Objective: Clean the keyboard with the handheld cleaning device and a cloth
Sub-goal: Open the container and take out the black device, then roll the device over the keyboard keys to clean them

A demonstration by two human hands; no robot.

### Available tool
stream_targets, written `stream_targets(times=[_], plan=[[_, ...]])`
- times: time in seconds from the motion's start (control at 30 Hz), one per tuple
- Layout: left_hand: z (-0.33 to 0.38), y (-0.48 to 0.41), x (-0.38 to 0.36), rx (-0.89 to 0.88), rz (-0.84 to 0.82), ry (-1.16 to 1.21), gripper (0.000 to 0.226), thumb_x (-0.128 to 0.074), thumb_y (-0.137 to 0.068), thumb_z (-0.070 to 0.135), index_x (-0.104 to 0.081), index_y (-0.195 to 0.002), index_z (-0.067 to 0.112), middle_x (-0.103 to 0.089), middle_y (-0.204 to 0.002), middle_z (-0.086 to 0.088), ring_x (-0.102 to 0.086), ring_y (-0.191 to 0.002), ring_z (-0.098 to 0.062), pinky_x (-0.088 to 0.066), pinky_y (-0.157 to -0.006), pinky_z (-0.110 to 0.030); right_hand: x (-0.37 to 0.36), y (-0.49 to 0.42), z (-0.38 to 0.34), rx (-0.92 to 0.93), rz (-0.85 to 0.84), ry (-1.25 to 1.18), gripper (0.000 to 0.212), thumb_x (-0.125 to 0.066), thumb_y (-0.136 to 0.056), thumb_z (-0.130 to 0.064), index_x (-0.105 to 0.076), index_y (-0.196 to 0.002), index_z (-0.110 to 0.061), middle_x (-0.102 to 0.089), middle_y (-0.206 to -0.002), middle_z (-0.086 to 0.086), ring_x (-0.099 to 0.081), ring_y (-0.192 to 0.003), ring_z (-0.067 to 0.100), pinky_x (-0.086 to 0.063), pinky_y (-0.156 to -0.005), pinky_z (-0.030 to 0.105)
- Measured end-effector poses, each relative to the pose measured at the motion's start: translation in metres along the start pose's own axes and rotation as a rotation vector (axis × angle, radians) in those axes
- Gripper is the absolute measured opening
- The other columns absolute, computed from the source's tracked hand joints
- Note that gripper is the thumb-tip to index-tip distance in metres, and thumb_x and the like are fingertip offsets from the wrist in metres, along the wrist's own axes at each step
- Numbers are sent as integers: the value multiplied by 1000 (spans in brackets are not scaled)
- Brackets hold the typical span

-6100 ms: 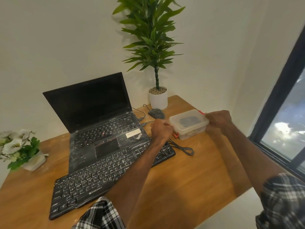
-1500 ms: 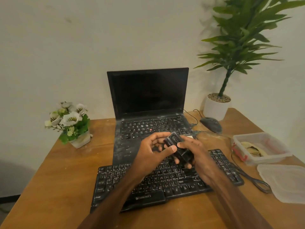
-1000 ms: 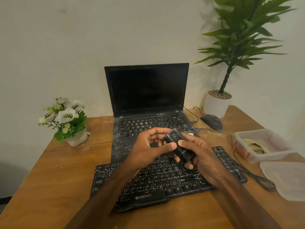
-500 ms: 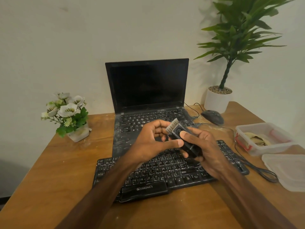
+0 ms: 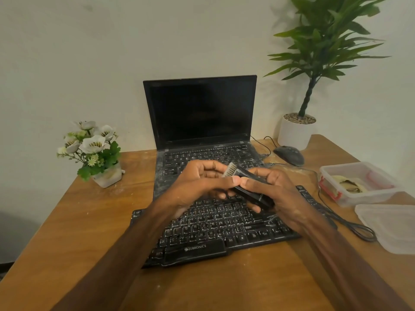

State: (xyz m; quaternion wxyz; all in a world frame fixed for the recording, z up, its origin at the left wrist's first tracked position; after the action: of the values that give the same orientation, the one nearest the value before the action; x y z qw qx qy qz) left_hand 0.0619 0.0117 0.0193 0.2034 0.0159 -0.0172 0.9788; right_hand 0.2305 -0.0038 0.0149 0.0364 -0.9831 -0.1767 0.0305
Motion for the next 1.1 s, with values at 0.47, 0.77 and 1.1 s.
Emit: stream_targets(times=[0.47,0.77,1.1], plan=[[13,0,23,-12,186,-153,28,-84,-82,11,-73,-106,0,-80,-91,-8,-75,-76,-16,-61,-70,-22,2,-8,13,-41,227,-179,51,-86,-73,-20,-65,-117,-5,-69,-92,10,-50,-55,9,-36,-36,15],[32,17,56,-63,311,-205,31,-91,-73,22,-79,-96,6,-80,-89,-4,-76,-80,-12,-55,-68,-18,-29,-27,-22,10,153,-120,53,-84,-72,-15,-63,-120,-15,-70,-117,9,-75,-98,26,-63,-65,38],[6,61,109,-51,361,-239,30,-88,-77,25,-78,-100,9,-81,-94,-7,-77,-88,-21,-61,-83,-30,-92,-61,-17,18,16,-37,40,-86,-73,-5,-65,-107,-14,-74,-97,7,-75,-85,27,-55,-46,27]])
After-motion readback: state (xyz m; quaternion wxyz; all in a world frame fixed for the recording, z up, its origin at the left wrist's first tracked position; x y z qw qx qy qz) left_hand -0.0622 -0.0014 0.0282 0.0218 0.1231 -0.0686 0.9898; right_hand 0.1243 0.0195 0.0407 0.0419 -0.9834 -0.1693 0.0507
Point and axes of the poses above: each hand's wrist, its own y-axis away from the middle knuckle, its own x-axis out of the back of the hand, z = x × y, the point moved 7 cm from there along -y, towards the middle knuckle
